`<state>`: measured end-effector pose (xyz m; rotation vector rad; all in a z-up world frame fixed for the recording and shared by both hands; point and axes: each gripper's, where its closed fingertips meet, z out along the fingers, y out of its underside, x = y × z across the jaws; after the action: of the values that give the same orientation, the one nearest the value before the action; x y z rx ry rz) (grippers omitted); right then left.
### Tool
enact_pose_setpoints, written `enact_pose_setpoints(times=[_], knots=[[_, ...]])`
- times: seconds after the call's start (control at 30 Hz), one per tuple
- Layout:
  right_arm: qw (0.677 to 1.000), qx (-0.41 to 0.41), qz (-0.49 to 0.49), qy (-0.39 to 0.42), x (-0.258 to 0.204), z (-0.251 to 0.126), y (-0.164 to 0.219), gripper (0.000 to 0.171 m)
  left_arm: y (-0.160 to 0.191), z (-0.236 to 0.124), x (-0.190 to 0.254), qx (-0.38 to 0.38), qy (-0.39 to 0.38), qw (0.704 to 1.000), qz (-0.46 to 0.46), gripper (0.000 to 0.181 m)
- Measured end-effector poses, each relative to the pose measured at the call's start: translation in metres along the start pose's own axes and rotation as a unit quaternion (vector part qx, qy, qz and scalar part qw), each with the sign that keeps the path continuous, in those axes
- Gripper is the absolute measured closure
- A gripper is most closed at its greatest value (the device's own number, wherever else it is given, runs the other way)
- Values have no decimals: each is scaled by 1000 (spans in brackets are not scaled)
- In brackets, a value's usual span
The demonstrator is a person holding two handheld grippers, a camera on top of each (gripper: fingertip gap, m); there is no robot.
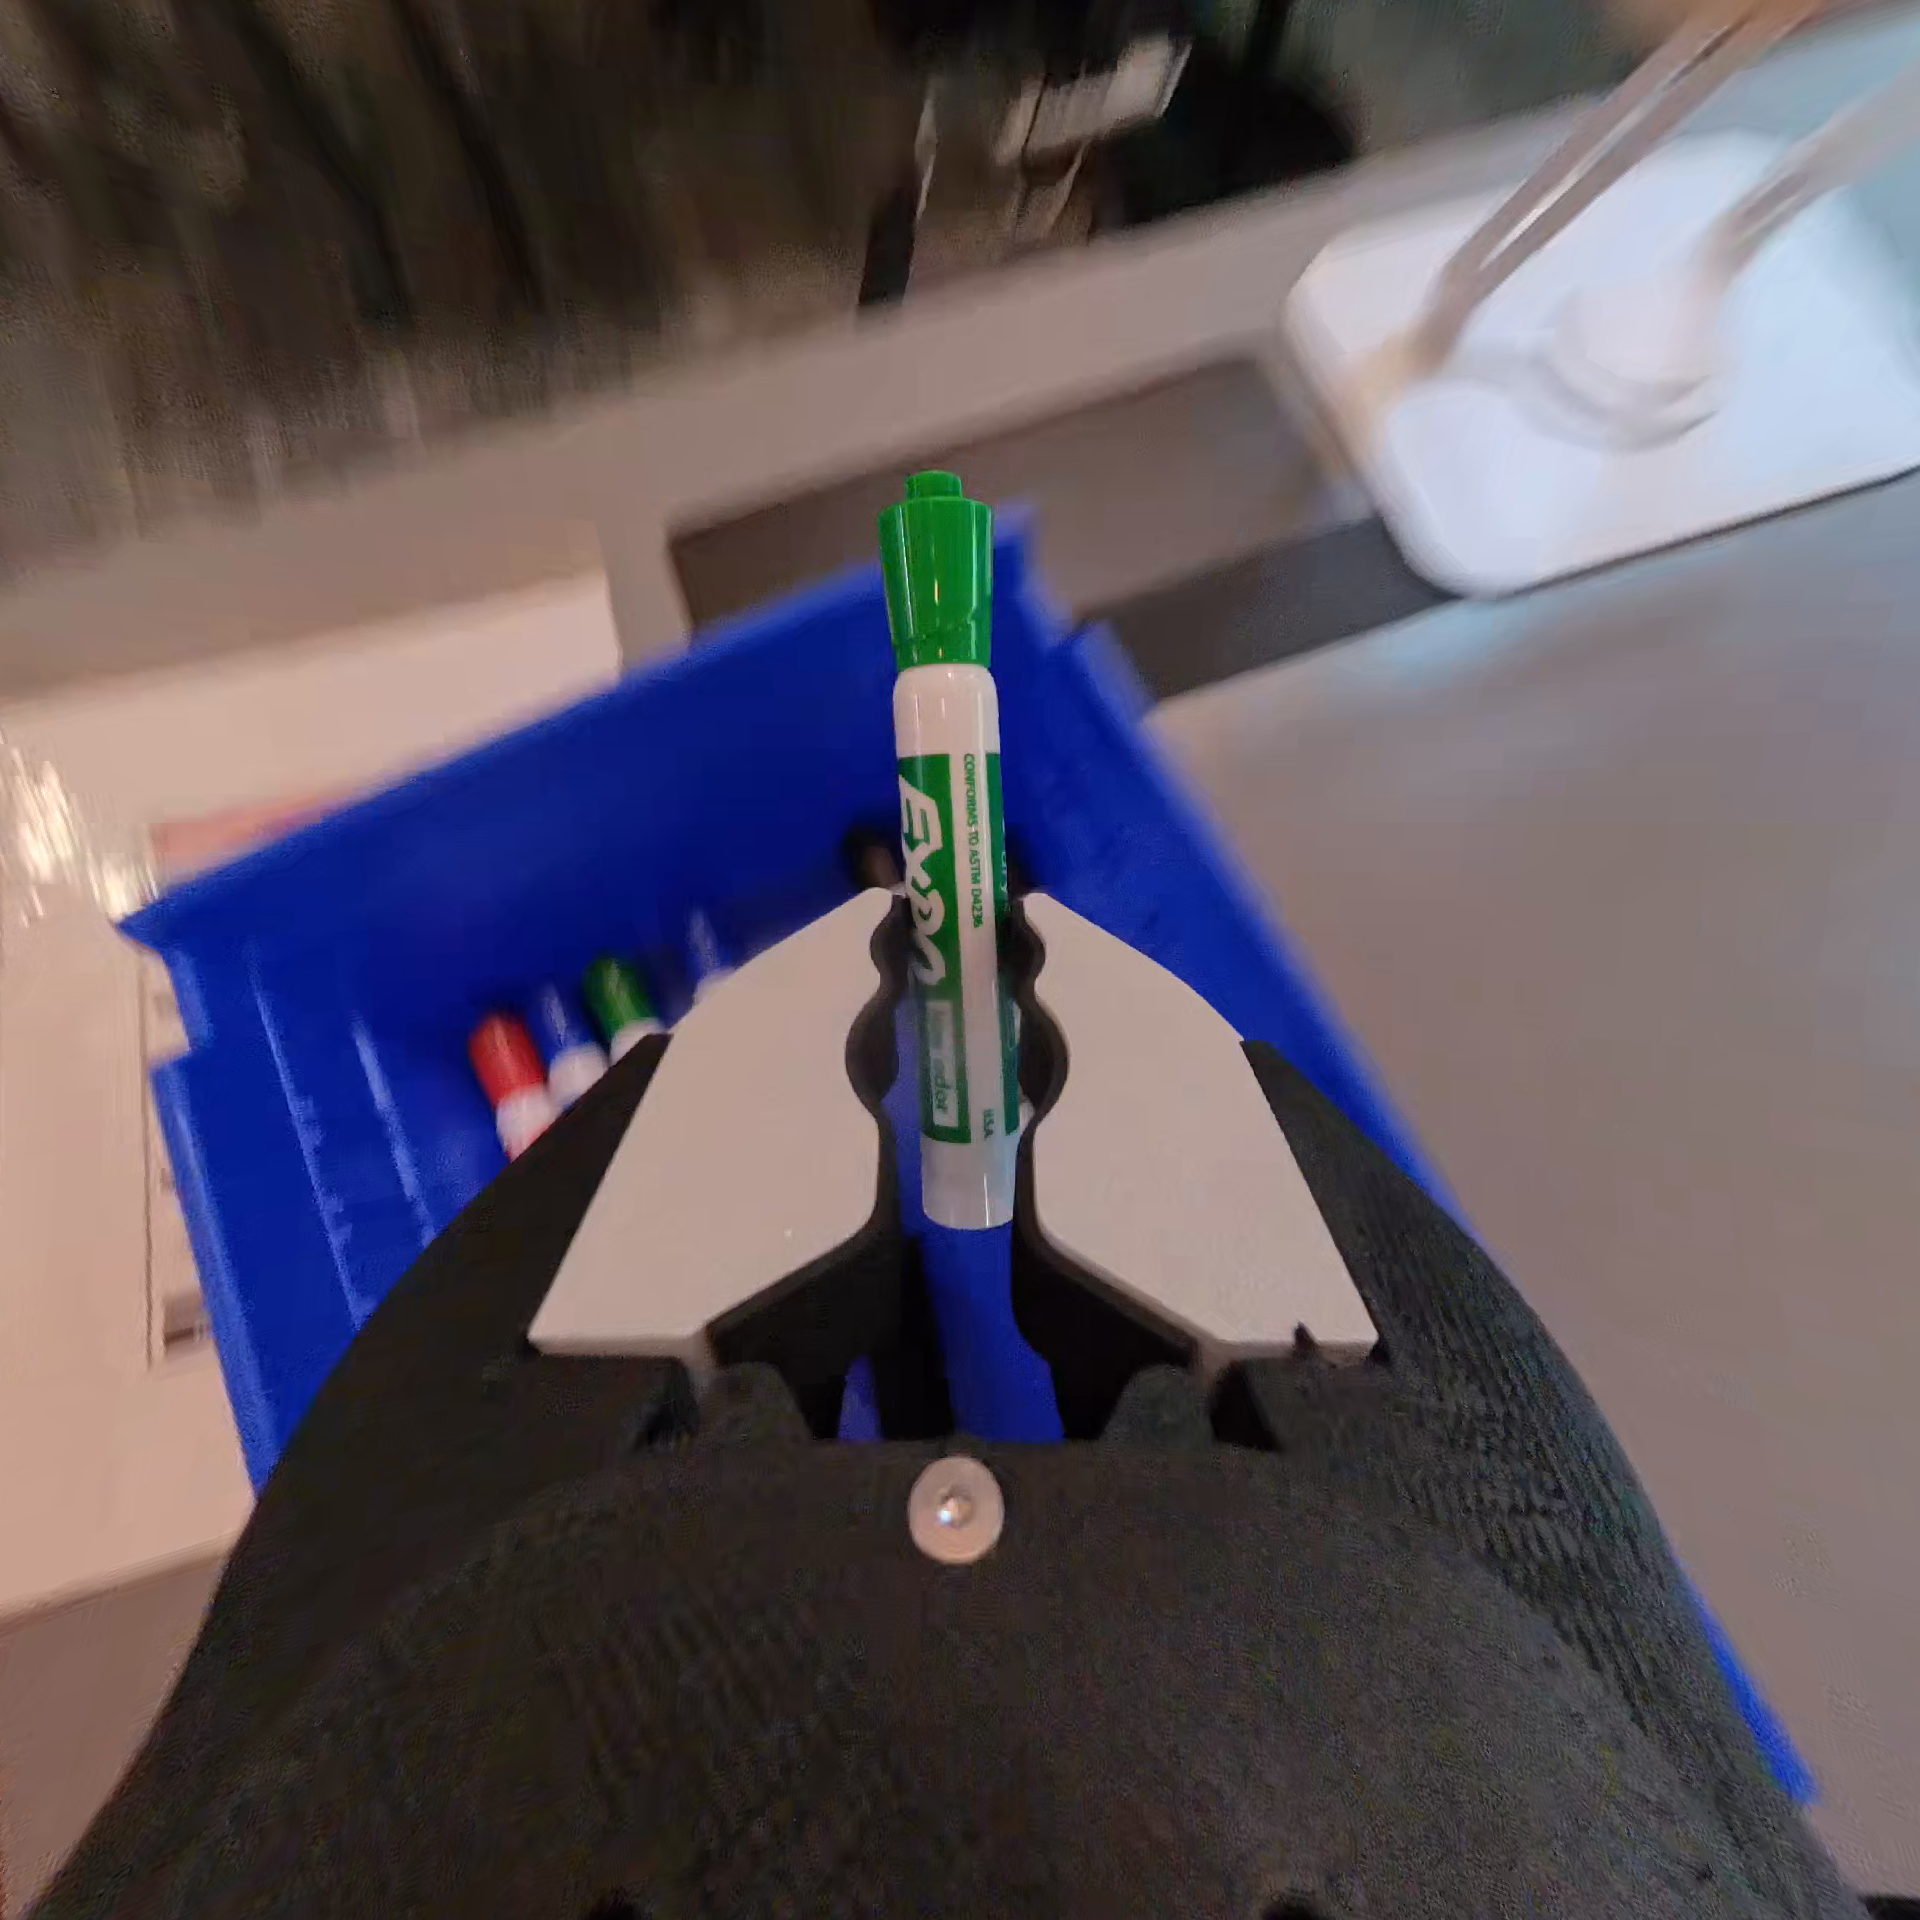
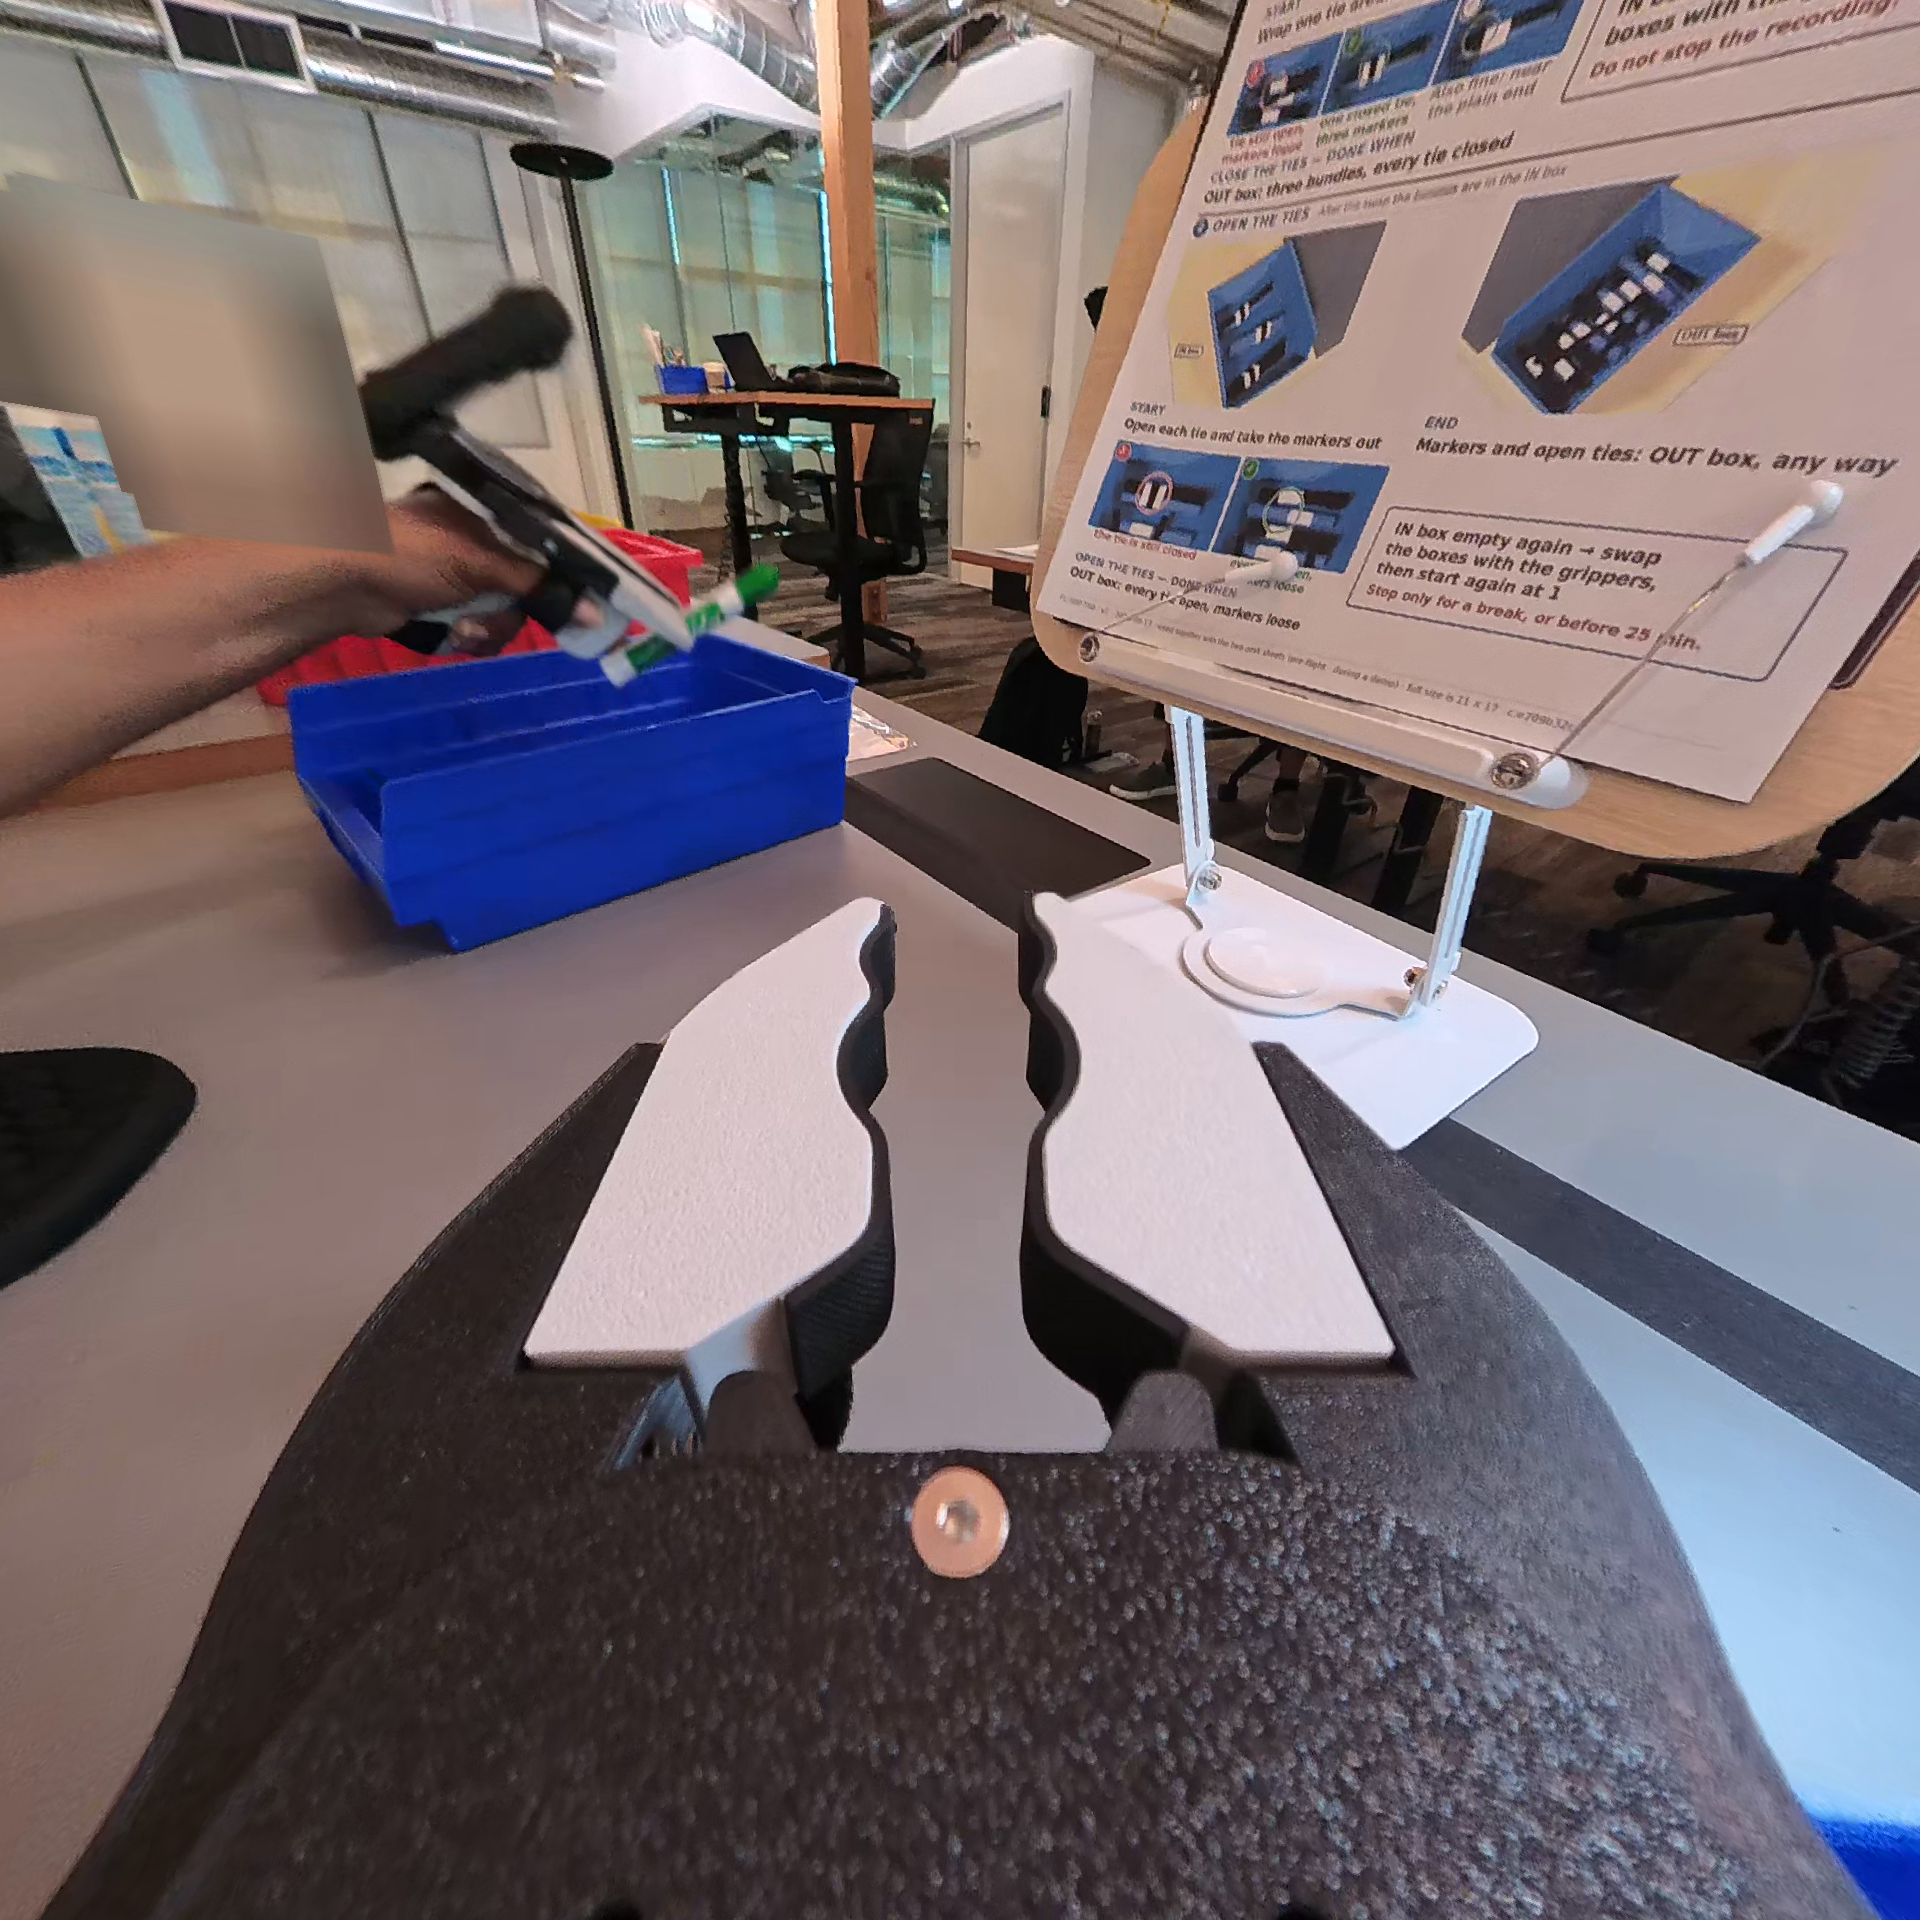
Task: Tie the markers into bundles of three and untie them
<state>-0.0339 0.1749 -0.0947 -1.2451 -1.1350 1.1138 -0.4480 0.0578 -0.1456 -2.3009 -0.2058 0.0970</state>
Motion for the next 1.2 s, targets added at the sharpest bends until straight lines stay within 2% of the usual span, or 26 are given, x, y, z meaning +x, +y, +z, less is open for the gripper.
enact_pose_setpoints(times=[0.07, 0.13, 0.23, 0.3, 0.37, 0.43, 0.53, 0.73, 1.0, 1.2], knots=[[1000, 7, 2, -7, -5, 1, -4, 148, -38, -38, 43, 114, 36, 992, 50, 161], [1000, 12, 7, -20, -14, 4, -8, 148, -64, -77, 104, 219, 96, 966, 100, 161], [998, 25, 14, -50, -36, 7, -19, 145, -71, -118, 200, 329, 199, 914, 130, 161], [997, 39, 11, -71, -53, 7, -28, 143, -60, -127, 256, 364, 256, 885, 139, 157], [994, 52, 13, -98, -70, 5, -39, 137, -44, -124, 305, 379, 303, 862, 147, 162], [990, 62, 21, -127, -85, 1, -49, 130, -28, -113, 343, 372, 338, 851, 154, 162], [987, 70, 26, -140, -93, -3, -58, 128, -9, -96, 386, 360, 375, 836, 177, 161], [987, 46, 2, -153, -94, -9, -54, 148, 5, -78, 411, 341, 395, 831, 191, 162], [985, -5, -20, -170, -100, -4, -35, 151, 21, -61, 414, 297, 414, 841, 182, 162], [982, -80, -49, -162, -80, -14, -18, 151, 14, -59, 393, 311, 388, 852, 164, 146]])
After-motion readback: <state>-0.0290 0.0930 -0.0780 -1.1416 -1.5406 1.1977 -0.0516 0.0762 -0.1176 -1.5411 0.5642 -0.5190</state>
